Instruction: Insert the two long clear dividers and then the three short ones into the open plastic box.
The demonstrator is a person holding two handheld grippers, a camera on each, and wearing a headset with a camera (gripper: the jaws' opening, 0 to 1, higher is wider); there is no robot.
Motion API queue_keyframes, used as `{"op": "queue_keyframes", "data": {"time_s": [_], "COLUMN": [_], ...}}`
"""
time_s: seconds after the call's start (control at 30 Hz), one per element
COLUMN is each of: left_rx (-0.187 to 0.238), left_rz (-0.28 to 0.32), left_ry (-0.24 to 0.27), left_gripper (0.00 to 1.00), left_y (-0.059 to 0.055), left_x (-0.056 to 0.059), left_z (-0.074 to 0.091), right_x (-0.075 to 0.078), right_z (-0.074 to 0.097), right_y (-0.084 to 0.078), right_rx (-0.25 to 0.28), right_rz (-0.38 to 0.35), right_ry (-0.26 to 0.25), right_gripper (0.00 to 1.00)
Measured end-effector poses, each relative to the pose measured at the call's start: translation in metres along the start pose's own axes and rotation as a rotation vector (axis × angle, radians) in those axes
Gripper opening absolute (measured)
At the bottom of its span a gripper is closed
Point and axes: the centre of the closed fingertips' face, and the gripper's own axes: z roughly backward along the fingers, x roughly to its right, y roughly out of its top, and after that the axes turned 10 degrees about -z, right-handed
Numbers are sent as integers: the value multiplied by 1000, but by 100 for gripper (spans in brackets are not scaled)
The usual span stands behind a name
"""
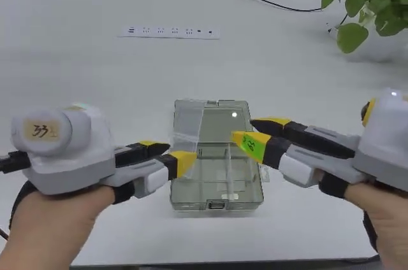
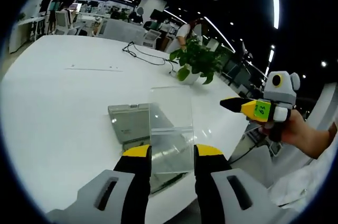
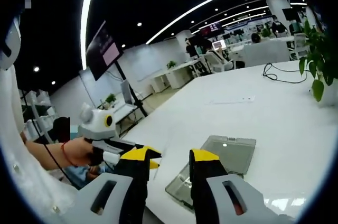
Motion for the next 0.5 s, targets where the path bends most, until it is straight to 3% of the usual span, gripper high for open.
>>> {"op": "queue_keyframes", "data": {"time_s": [0.2, 0.5], "left_rx": [10, 4], "left_rz": [-40, -106], "left_ry": [-42, -68], "left_gripper": [30, 30], "left_y": [6, 12], "left_x": [17, 33], "left_z": [-5, -11], "right_x": [1, 4], "right_z": [-11, -16], "right_y": [-17, -21], "right_rx": [-34, -29], "right_rz": [-45, -104], "right_ry": [-41, -48], "right_gripper": [25, 16]}}
